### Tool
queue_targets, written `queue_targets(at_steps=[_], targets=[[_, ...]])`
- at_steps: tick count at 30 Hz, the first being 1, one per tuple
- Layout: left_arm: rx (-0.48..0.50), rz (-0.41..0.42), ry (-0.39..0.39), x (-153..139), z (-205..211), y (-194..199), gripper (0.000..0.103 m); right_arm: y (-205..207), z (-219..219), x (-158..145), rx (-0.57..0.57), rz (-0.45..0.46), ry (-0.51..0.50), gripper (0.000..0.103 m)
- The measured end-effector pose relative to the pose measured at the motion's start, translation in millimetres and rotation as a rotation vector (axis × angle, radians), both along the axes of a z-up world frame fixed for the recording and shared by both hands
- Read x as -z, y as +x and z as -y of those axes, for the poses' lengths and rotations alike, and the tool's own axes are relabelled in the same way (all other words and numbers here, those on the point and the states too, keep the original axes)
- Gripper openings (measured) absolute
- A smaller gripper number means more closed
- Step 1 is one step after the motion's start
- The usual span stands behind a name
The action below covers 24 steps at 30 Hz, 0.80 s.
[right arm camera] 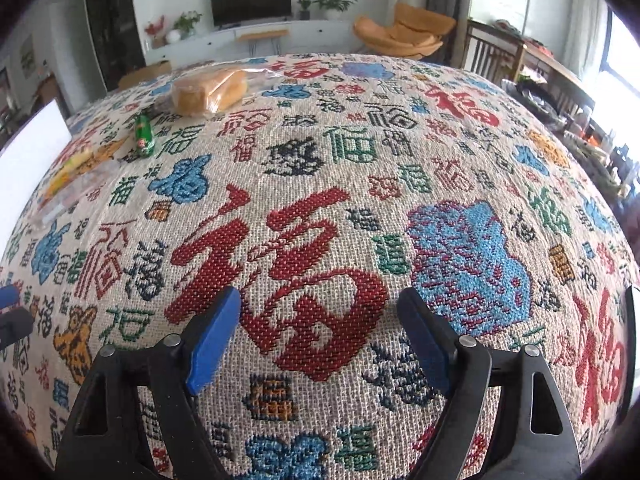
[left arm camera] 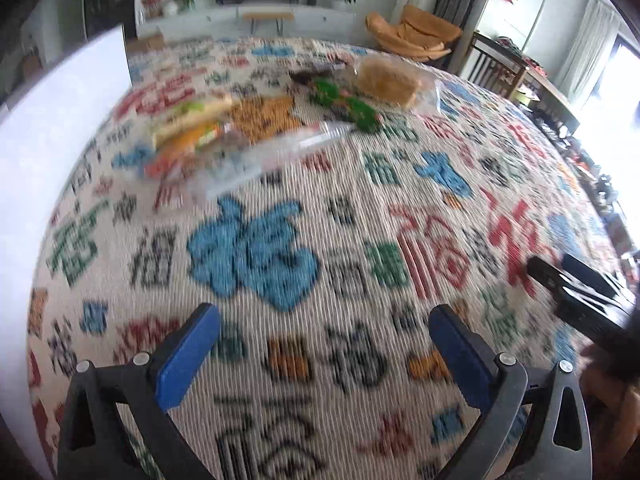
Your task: Organize snacks
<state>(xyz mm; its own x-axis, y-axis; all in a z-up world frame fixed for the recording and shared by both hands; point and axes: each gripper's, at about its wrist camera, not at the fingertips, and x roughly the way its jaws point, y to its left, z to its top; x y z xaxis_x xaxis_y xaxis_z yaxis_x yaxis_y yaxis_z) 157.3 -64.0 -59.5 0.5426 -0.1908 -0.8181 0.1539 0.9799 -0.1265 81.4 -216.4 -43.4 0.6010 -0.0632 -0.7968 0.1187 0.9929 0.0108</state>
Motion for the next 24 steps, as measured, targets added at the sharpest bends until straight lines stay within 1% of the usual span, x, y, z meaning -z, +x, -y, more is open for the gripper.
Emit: queue_targets(at_steps=[1,2,4,5,7,24], targets=[[0.007,0.018,0.026,1.8,8.8,11.9,0.103,0.7,0.8,0.3,0.004,-0.001,0.002,0.086],[0.01,0.01,0.041,8.2,13.9,23.0,0.103,1.0,-0.2,-0.1,0.006,-0.001,-0.003,0.087],[-0.002,0.039,0.13,12.1,19.7,43.7,0.103,6.9,4.6,5.1,0.01,-0.003,-0.007,0.088],[0.005,0.043,0.114,11.0,20.8,52.3,0.103,6.9,5.6,5.4,0.013,-0.003,-0.004,0.088],[0.008,0.041,0.11,12.5,18.8,61.6,0.103,5.0,8.1,8.2,0.014,-0.003,0.0,0.089],[0.008,0.042,0.111,11.0,16.8,61.5,0.103,4.5,8.8,8.6,0.014,-0.003,-0.001,0.089]])
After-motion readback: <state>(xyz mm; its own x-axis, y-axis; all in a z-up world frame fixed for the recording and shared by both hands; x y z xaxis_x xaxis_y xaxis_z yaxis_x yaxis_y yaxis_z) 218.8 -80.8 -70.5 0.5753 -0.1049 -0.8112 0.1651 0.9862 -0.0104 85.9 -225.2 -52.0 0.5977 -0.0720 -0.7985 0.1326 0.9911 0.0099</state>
